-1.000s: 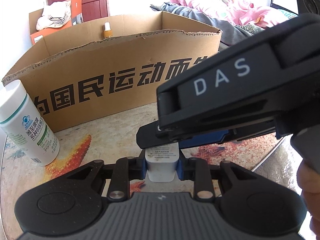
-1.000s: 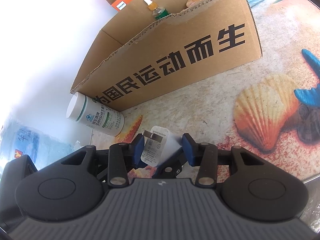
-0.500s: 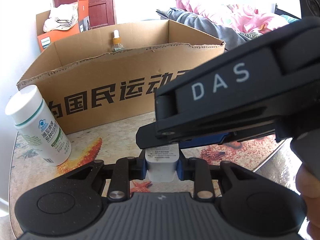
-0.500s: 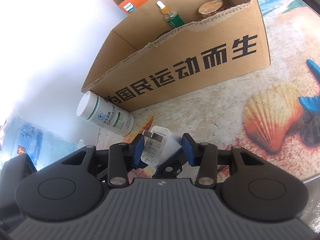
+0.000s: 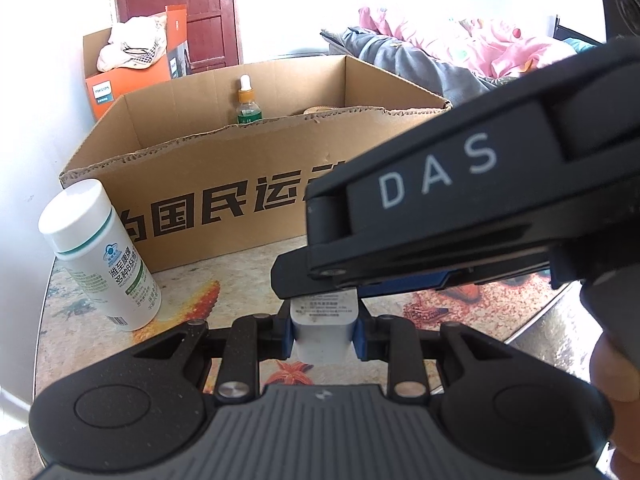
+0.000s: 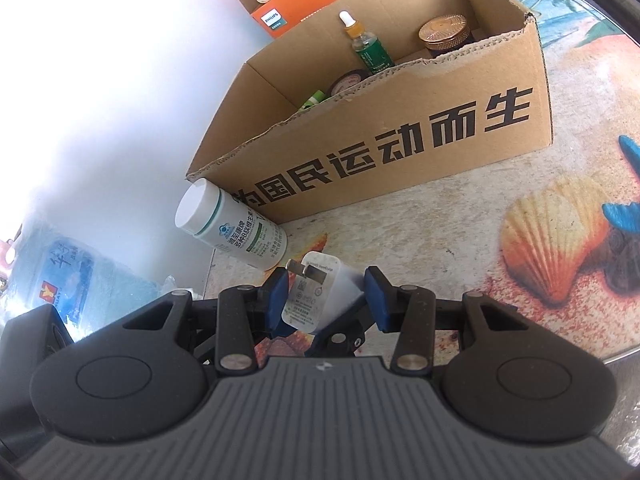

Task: Organize rigid objects
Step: 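Carry the white plug into the box and open the right gripper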

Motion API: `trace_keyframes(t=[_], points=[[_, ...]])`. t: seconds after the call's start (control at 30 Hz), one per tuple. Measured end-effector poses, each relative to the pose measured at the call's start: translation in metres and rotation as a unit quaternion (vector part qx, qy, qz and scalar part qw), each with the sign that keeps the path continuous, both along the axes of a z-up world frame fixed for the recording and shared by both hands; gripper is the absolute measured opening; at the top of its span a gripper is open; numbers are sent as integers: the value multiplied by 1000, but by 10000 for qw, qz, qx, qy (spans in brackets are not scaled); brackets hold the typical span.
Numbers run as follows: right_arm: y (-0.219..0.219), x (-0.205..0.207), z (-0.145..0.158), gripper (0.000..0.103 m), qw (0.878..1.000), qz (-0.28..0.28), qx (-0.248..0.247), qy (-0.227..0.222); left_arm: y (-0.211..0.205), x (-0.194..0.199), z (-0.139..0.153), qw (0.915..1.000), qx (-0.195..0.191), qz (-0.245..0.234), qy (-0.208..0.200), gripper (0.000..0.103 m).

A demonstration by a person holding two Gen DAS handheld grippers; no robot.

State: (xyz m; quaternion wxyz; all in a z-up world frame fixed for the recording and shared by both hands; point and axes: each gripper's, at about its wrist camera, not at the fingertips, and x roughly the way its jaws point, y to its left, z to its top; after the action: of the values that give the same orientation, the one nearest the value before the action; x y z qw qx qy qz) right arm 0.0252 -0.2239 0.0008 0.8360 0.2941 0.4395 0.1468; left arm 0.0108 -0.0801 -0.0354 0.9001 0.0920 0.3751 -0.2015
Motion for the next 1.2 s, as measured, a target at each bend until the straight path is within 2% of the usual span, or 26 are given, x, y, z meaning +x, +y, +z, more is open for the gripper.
trace_keyframes(t=[0.47,0.73,0.97,1.07,1.2], points=[[-1,-4,3,42,10000,12,7,-70,3,0,4,10000,-4,4,-12,28],[0,-6,16,42,9997,36,-1,-238,5,-3,18,9999,-4,29,-148,28],[3,6,65,42,9960,162,-113,-875,11,9,64,9979,-89,89,-638,28],[2,20,89,42,9923,192,-182,-1207,9,24,88,9961,-120,109,-868,28],[-5,46,114,43,9883,245,-263,-1485,5,54,114,9952,-280,141,-923,28]])
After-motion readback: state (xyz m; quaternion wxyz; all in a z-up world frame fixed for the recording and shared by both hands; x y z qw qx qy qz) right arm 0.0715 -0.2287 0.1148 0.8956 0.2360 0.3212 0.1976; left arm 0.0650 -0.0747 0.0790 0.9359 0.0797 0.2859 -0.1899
